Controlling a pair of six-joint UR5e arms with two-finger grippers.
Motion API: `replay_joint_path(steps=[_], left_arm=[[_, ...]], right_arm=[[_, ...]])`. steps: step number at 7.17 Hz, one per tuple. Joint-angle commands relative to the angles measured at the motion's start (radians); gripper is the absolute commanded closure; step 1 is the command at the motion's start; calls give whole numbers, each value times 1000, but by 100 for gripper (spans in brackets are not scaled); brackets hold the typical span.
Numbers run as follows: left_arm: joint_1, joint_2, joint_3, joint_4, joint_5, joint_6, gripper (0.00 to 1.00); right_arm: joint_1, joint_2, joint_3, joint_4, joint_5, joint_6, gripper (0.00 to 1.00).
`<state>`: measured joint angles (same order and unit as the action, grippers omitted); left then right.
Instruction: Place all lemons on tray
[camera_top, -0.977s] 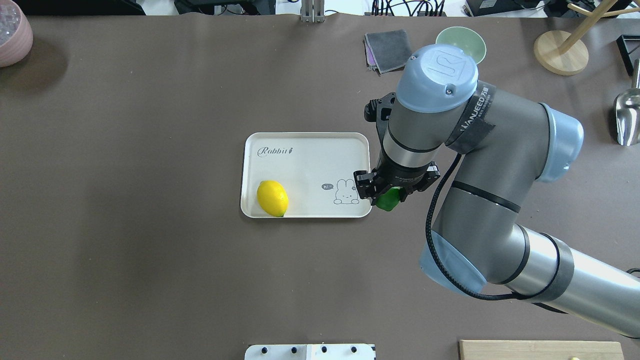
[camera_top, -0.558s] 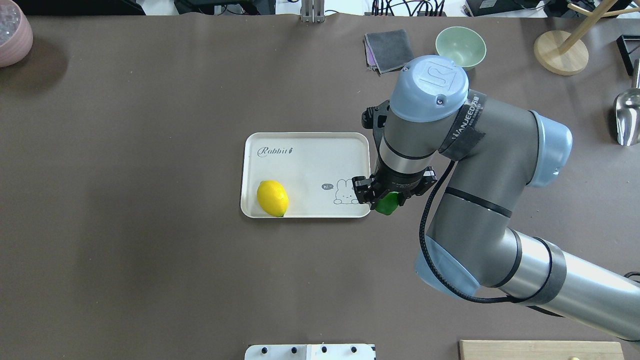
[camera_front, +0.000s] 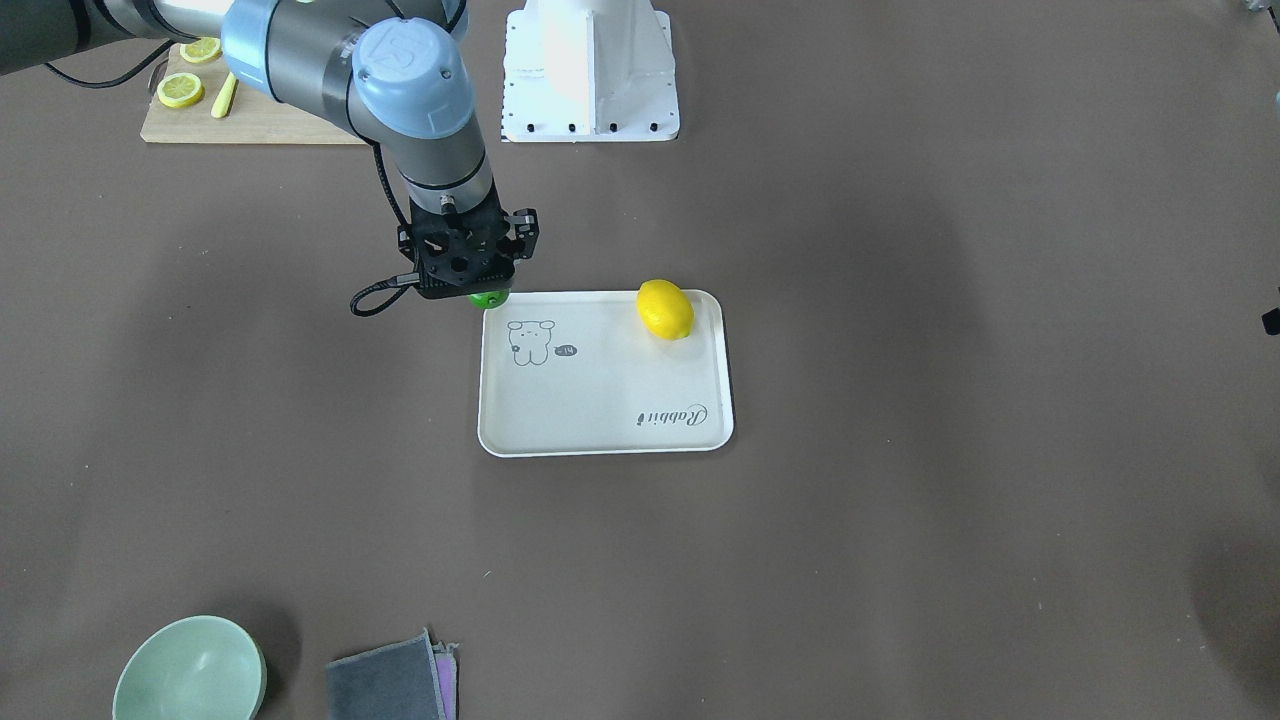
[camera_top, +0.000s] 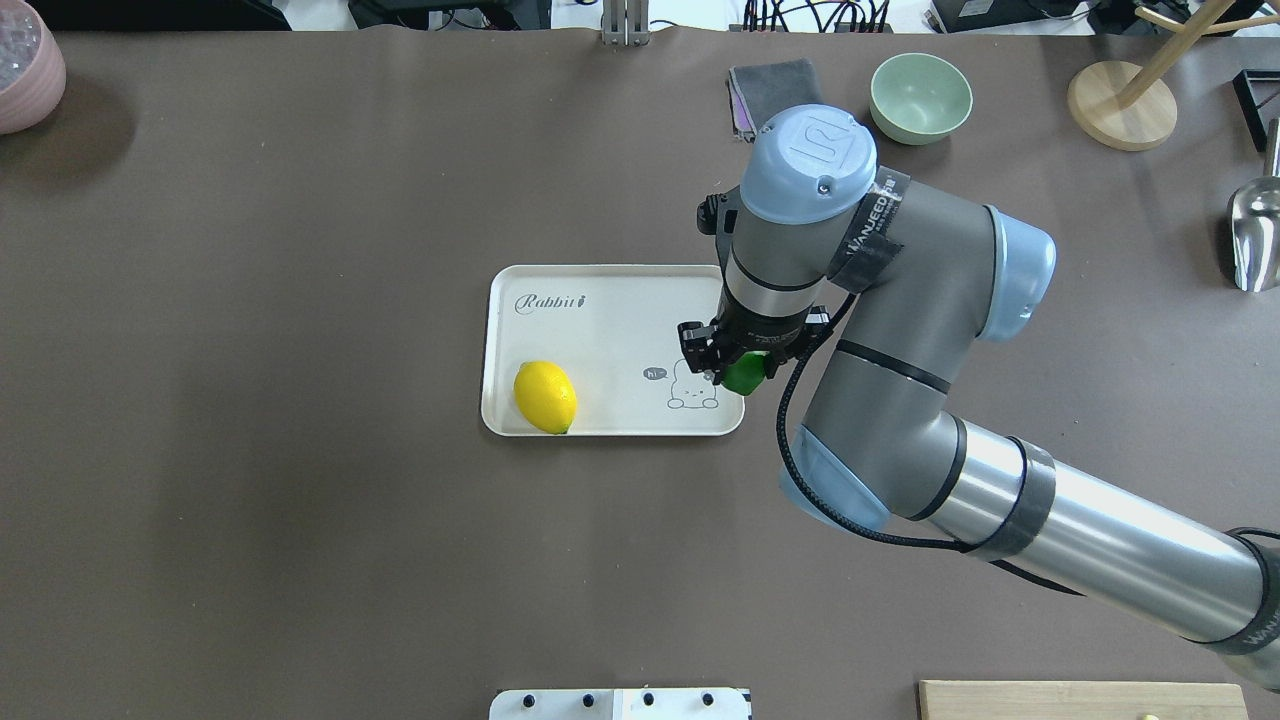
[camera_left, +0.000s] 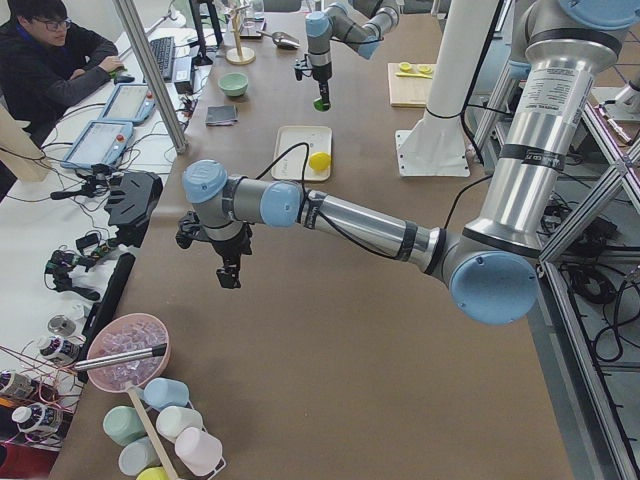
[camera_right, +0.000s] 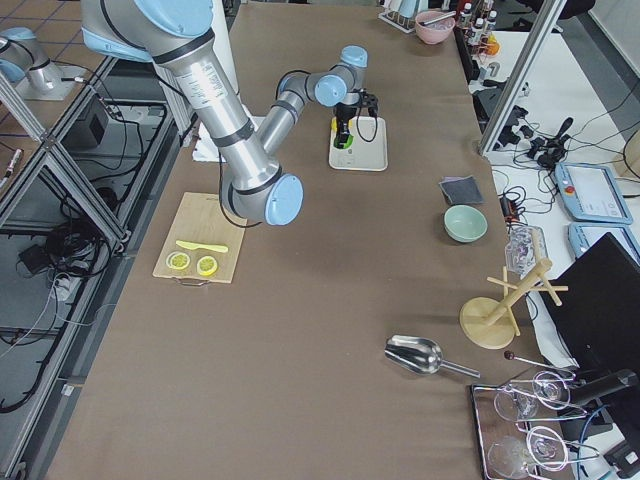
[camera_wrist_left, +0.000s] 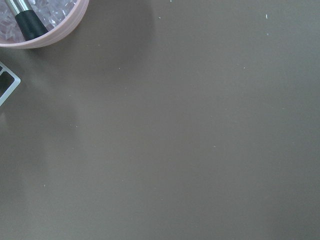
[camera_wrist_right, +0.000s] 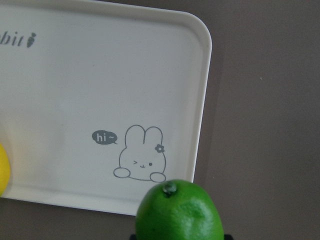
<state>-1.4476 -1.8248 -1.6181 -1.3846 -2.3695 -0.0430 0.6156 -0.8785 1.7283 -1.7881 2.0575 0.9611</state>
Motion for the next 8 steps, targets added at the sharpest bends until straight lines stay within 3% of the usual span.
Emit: replay_joint_path(steps=[1,3,6,8], left_arm=[[1,-1,-3,-1,-1,-9,2],[1,-1,-3,-1,-1,-9,2],[3,-1,-3,-1,-1,-9,2],[13,-1,-2,-1,1,-9,2]], right_arm=[[9,33,-68,47,1,8,100],[18,97,-181,116,1,39,100],[15,119,-222,131,1,76,100],[-8,134,-284,212,0,118,100]])
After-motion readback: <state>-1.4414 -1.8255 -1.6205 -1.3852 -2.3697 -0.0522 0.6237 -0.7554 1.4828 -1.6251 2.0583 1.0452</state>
